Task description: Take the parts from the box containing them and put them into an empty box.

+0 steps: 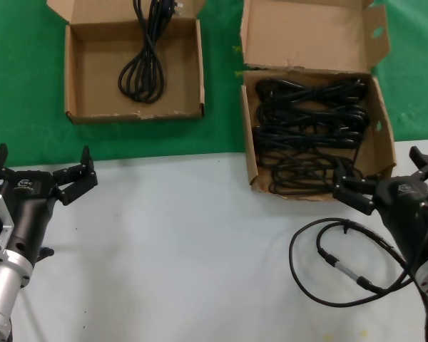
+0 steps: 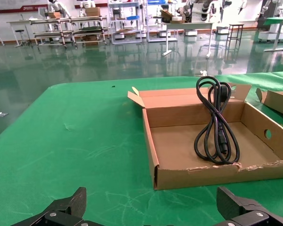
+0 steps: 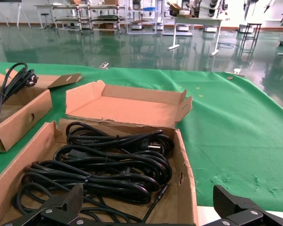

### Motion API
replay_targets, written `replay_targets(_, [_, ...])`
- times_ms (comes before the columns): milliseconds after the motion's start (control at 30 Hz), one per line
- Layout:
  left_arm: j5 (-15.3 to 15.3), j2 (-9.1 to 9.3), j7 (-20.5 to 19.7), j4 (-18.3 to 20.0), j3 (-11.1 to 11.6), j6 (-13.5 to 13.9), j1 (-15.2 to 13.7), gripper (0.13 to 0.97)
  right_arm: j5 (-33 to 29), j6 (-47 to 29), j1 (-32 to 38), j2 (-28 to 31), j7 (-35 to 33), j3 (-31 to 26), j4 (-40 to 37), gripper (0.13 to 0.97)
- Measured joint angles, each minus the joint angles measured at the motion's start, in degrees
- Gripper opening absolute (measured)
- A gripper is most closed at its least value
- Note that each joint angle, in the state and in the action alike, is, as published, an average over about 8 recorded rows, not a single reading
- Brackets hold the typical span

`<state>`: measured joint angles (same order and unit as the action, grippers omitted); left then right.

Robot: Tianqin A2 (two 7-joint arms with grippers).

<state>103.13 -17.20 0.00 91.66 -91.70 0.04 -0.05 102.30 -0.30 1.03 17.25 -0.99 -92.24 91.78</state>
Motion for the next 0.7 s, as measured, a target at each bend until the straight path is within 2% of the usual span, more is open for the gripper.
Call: replay_targets(700, [0.00, 0.00, 0.00, 0.00, 0.00, 0.00, 0.00, 0.966, 0.00, 0.00, 0.00, 0.00, 0.00, 0.00, 0.00, 0.966])
